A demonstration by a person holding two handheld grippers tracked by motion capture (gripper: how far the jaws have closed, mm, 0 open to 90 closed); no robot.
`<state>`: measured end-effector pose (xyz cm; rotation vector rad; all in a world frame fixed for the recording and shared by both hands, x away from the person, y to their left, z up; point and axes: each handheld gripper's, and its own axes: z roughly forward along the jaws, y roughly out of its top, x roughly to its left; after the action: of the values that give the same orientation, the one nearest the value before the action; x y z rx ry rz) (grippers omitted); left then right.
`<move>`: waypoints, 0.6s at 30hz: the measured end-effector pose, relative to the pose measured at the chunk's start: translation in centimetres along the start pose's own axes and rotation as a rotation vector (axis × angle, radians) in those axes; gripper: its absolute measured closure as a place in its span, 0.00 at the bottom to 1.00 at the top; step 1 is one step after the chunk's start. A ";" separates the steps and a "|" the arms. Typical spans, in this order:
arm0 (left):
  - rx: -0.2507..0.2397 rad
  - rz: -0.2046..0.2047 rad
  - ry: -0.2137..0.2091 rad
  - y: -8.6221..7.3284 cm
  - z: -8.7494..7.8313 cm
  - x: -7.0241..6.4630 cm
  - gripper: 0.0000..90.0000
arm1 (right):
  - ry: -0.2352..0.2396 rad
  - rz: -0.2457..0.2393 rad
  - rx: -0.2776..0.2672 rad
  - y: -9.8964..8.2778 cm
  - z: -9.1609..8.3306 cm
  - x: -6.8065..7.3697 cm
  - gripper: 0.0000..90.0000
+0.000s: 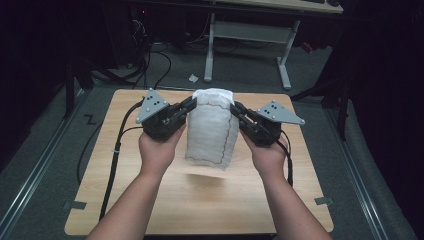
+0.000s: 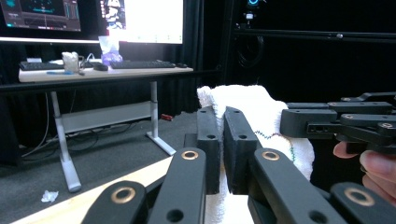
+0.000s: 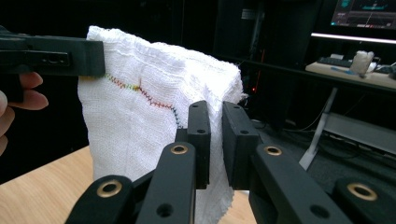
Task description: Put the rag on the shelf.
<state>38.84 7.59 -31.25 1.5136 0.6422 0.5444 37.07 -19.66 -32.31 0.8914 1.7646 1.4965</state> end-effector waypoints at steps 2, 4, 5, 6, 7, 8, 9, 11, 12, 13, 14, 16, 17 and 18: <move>-0.001 0.004 -0.001 0.2 0.1 0.1 0.96 | 0.000 -0.003 -0.004 0.3 0.0 -0.1 0.92; -0.003 0.005 -0.001 0.5 0.2 0.2 0.96 | -0.003 -0.008 -0.009 0.6 -0.1 -0.2 0.92; 0.000 0.009 -0.002 0.6 0.3 0.2 0.96 | -0.004 -0.012 -0.010 0.8 0.0 -0.2 0.92; -0.003 0.011 -0.005 0.8 0.4 0.2 0.96 | -0.007 -0.010 -0.008 0.9 0.0 -0.2 0.92; 0.001 0.015 -0.003 0.9 0.4 0.2 0.96 | -0.011 -0.009 -0.010 1.0 0.0 -0.3 0.92; 0.004 0.022 -0.002 1.1 0.6 0.3 0.96 | -0.013 -0.006 -0.013 1.1 0.0 -0.4 0.92; 0.006 0.028 -0.001 1.3 0.7 0.3 0.96 | -0.014 0.006 -0.018 1.3 0.1 -0.6 0.92; 0.011 0.038 0.002 1.6 1.0 0.5 0.96 | -0.018 0.011 -0.025 1.6 0.2 -0.8 0.92; 0.010 0.038 0.002 1.8 1.2 0.6 0.96 | -0.021 0.012 -0.025 1.7 0.2 -0.9 0.92; 0.010 0.033 0.002 1.9 1.4 0.7 0.96 | -0.024 0.012 -0.029 1.9 0.4 -1.1 0.92; 0.020 0.033 0.005 2.1 1.7 1.0 0.96 | -0.026 0.015 -0.026 2.0 0.5 -1.2 0.92; 0.022 0.037 0.010 2.5 2.1 1.3 0.96 | -0.029 0.024 -0.024 2.3 0.9 -1.5 0.92; 0.019 0.036 0.013 2.6 2.2 1.4 0.96 | -0.028 0.030 -0.027 2.5 1.2 -1.7 0.92; 0.020 0.041 0.017 2.8 2.5 1.6 0.96 | -0.027 0.035 -0.027 2.6 1.4 -1.9 0.92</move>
<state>41.89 6.89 -28.67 1.5456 0.6323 0.5840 39.50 -20.12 -29.83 0.9294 1.7140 1.5204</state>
